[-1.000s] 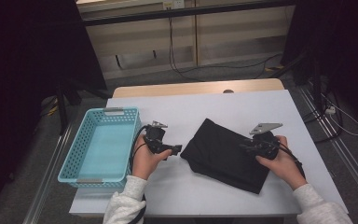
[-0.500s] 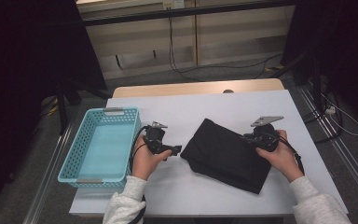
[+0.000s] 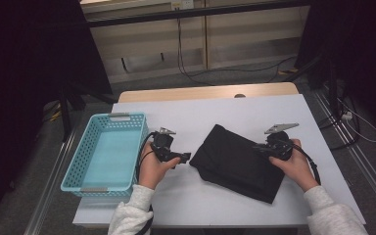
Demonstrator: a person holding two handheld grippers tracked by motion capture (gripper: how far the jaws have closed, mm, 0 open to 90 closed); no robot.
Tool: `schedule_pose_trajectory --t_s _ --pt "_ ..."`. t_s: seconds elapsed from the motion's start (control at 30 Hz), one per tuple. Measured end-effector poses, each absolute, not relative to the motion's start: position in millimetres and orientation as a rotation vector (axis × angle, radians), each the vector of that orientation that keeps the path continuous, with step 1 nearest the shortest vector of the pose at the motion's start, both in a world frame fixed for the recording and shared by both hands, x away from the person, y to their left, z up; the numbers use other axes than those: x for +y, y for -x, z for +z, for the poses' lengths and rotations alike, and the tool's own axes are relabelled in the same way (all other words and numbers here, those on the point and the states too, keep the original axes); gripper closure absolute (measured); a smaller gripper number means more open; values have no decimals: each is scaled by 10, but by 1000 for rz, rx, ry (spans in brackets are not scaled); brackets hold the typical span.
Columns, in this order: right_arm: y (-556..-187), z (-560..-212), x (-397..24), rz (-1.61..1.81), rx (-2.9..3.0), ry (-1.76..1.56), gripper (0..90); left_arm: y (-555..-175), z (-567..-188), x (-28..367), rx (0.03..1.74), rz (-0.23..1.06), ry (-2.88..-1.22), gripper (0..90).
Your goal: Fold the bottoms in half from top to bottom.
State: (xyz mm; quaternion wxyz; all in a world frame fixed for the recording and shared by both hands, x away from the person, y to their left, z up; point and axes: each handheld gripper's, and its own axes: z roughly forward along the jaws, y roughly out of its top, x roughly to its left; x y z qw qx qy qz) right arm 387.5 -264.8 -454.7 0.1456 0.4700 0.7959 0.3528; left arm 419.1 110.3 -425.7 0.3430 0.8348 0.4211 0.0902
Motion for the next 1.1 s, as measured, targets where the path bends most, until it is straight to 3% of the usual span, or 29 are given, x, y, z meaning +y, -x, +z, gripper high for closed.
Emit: schedule_pose_trajectory --t_s 1.1 --pt "-3528 -4239 -3067 1082 2270 -1413 834 -4172 -4218 1018 1065 228 -2163 113"
